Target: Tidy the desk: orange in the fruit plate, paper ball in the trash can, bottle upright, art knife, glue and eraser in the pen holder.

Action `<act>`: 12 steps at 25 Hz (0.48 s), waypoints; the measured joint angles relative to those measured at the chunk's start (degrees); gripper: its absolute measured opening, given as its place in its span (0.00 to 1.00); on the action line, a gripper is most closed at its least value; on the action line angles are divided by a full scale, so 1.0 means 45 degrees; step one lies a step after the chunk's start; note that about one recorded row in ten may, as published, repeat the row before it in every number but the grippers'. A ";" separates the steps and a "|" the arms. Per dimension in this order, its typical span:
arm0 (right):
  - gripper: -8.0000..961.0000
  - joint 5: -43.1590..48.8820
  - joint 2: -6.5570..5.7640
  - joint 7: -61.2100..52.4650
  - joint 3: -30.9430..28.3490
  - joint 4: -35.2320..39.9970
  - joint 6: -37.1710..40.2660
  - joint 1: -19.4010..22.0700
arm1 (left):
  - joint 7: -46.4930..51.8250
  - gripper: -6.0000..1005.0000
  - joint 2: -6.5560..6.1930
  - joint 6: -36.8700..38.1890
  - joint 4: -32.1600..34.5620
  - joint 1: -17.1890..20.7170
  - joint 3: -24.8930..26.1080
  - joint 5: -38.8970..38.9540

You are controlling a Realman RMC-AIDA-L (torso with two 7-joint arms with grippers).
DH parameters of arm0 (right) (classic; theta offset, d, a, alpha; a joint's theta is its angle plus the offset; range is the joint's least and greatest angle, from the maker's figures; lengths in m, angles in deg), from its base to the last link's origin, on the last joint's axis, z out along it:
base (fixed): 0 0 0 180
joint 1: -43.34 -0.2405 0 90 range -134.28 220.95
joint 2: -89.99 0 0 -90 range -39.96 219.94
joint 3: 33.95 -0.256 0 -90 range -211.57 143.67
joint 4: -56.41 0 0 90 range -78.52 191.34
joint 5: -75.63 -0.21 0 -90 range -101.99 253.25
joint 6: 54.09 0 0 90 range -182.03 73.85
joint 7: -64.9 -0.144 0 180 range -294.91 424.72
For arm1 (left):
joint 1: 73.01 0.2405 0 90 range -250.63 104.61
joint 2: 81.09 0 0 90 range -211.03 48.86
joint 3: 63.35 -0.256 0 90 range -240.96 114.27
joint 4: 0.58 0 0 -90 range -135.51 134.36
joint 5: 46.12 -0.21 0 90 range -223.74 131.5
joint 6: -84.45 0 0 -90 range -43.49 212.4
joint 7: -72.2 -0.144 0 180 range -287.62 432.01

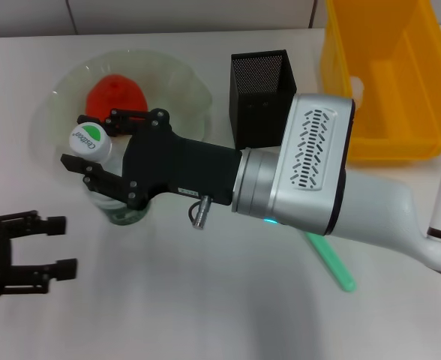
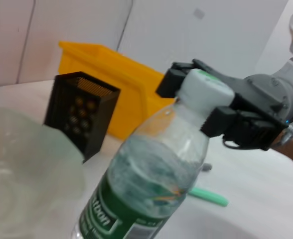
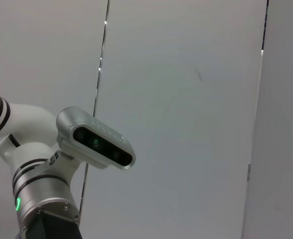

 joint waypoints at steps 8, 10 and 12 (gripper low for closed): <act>0.48 -0.0026 -0.0001 0.0094 0.0091 0.0182 -0.0468 -0.0088 | 0.0140 0.83 -0.0163 -0.0056 -0.0040 0.0191 0.0192 0.0056; 0.48 -0.0134 0.0000 0.0054 0.0181 0.0345 -0.1078 -0.0181 | 0.0150 0.83 -0.0097 -0.0136 -0.0123 0.0174 0.0240 0.0056; 0.48 -0.0234 -0.0001 0.0030 0.0196 0.0380 -0.1205 -0.0207 | 0.0152 0.83 -0.0056 -0.0265 -0.0203 0.0157 0.0241 0.0065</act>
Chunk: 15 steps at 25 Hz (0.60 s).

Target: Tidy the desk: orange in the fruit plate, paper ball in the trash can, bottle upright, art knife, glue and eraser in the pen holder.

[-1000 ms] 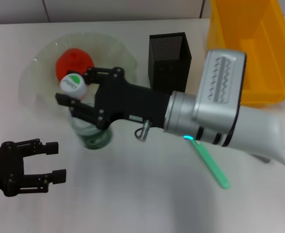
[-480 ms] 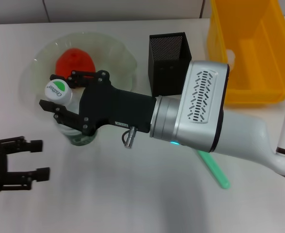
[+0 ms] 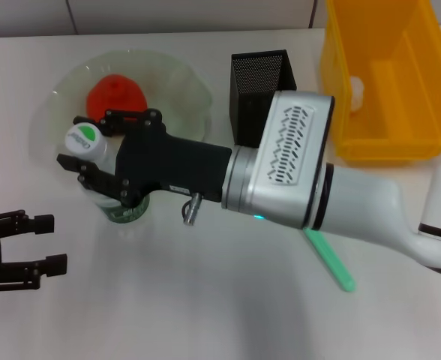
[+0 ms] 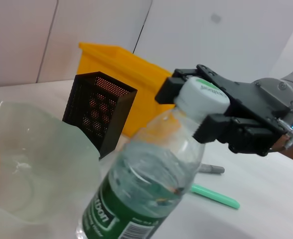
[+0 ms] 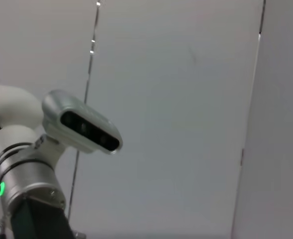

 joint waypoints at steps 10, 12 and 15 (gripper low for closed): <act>0.50 -0.1325 0.0001 -0.0331 0.0492 0.0007 -0.1293 -0.0472 | -0.0076 0.83 0.0105 -0.0320 -0.0309 -0.0095 0.0454 0.0038; 0.50 -0.1326 0.0001 -0.0518 0.0497 -0.0046 -0.1426 -0.0528 | -0.0090 0.83 0.0109 -0.0320 -0.0313 -0.0101 0.0511 0.0094; 0.50 -0.1328 0.0000 -0.0693 0.0514 -0.0131 -0.1503 -0.0561 | -0.0101 0.83 0.0114 -0.0320 -0.0315 -0.0102 0.0518 0.0181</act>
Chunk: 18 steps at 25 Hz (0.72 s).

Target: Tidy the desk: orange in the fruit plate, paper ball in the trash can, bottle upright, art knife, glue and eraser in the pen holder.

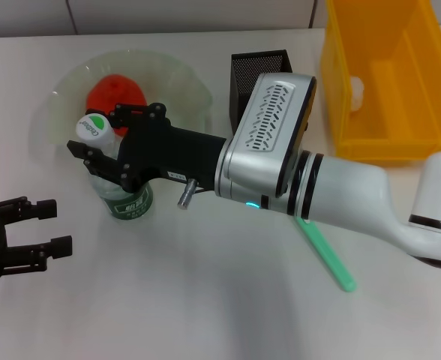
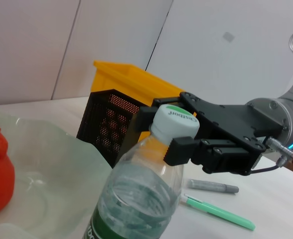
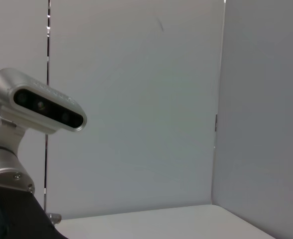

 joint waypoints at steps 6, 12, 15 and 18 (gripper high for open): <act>0.51 -0.0008 0.0000 -0.0032 0.0112 -0.0058 0.0018 -0.0003 | -0.0024 0.83 0.0001 0.0000 0.0000 0.0002 -0.0004 0.0155; 0.52 -0.0008 0.0001 -0.0107 0.0117 -0.0020 -0.0035 0.0116 | -0.0033 0.83 0.0002 -0.0014 0.0000 0.0003 -0.0011 0.0176; 0.55 -0.0008 0.0001 -0.0184 0.0121 -0.0020 0.0032 0.0135 | -0.0038 0.83 0.0002 -0.0016 0.0000 0.0008 -0.0013 0.0176; 0.60 -0.0008 0.0001 -0.0252 0.0129 0.0048 0.0199 0.0271 | -0.0050 0.83 0.0000 -0.0017 0.0000 0.0031 -0.0012 0.0176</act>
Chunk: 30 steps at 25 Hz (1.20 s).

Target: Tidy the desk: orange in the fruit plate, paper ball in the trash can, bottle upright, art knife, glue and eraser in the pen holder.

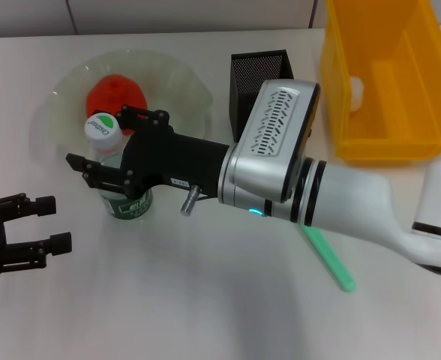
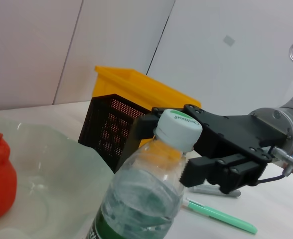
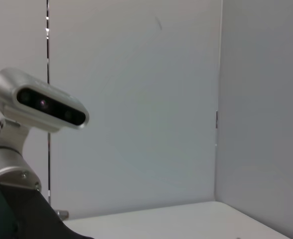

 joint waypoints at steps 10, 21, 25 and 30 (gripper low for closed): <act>0.74 0.0271 -0.0001 0.0060 -0.0845 0.0242 0.1594 0.1044 | -0.0107 0.83 0.0012 0.0078 -0.0033 0.0136 0.0000 0.0000; 0.79 0.2935 -0.0788 -0.2215 -0.4139 0.2533 0.1841 0.2941 | -0.0336 0.83 -0.0003 0.0193 -0.0252 0.0210 -0.0078 -0.0006; 0.79 1.0581 -0.0703 -0.7173 -0.8488 0.5299 0.2305 0.4622 | -0.0582 0.83 -0.0001 0.0385 -0.0279 0.0224 -0.0121 -0.0047; 0.79 1.7958 -0.0388 -1.3692 -1.2326 0.8720 0.4951 0.5330 | -0.0818 0.83 0.0041 0.0583 -0.0308 0.0210 -0.0121 -0.0029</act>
